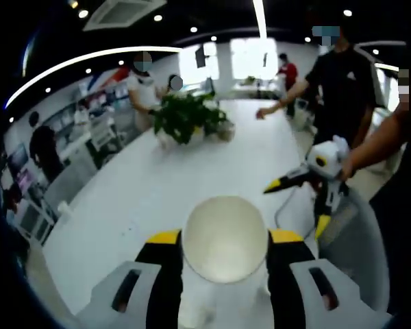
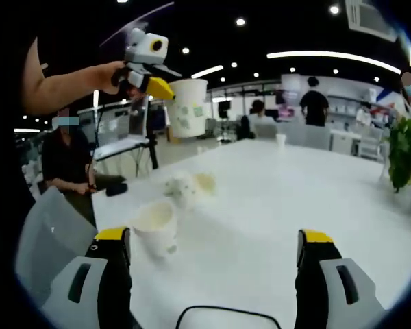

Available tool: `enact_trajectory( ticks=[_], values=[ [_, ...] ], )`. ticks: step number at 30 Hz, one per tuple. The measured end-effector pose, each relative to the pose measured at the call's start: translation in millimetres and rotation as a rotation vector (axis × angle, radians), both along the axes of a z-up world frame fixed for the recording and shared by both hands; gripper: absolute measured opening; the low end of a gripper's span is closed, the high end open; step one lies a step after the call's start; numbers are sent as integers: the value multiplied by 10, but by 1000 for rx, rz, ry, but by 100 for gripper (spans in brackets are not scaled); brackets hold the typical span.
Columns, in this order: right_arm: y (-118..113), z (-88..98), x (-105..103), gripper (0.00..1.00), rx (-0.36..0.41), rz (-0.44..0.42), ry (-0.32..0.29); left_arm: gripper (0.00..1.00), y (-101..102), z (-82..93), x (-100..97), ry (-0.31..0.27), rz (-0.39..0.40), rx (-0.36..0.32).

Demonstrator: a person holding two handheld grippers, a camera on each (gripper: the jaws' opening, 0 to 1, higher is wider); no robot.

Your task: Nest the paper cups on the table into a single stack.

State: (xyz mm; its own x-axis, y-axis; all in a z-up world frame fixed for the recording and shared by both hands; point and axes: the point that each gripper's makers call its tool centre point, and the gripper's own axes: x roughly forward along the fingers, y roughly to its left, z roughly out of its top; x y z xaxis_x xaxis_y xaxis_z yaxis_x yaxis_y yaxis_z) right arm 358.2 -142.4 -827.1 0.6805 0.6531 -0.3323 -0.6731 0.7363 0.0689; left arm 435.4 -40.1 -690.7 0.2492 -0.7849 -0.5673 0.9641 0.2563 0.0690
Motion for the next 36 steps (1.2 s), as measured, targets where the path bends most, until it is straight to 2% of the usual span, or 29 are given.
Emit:
enact_trajectory(
  ticks=[25, 36],
  values=[
    [7, -46, -19, 100, 7, -6, 3, 45, -27, -24, -368, -14, -3, -4],
    [32, -44, -8, 100, 11, -2, 6, 45, -32, -16, -550, 0, 2, -29]
  ],
)
